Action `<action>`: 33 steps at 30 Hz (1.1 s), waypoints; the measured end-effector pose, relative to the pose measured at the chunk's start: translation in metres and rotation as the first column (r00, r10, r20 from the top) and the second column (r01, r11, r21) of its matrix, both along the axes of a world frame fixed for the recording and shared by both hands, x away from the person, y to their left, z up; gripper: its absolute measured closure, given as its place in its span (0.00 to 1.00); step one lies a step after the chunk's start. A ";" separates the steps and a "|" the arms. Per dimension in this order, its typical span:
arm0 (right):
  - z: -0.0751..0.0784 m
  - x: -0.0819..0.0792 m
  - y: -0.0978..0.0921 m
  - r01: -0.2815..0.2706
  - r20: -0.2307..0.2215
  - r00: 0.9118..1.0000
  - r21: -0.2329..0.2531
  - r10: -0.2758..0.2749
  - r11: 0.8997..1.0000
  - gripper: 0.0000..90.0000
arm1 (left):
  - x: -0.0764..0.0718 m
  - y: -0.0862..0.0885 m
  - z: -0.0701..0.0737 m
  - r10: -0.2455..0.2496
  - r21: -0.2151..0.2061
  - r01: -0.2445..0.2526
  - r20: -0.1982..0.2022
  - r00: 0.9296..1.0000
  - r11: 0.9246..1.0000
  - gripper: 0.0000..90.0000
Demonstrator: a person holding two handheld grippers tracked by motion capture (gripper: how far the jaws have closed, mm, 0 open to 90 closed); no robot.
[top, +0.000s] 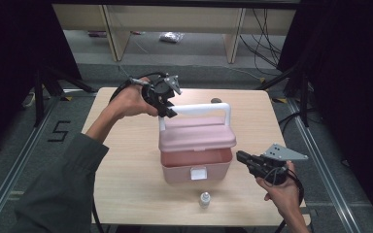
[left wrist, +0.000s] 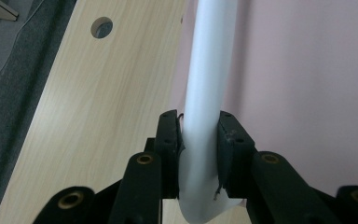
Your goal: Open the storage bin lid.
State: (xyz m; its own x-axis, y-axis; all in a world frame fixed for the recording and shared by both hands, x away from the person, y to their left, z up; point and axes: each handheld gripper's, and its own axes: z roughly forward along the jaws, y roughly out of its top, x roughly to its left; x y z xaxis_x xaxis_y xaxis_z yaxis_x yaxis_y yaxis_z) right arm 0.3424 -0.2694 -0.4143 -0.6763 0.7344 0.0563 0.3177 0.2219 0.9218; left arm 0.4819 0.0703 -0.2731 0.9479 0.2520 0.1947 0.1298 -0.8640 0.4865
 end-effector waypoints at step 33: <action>0.011 0.032 0.028 -0.055 0.029 0.998 0.015 0.055 0.998 0.97 | -0.008 0.031 0.003 0.251 -0.150 -0.248 0.002 0.968 0.957 0.39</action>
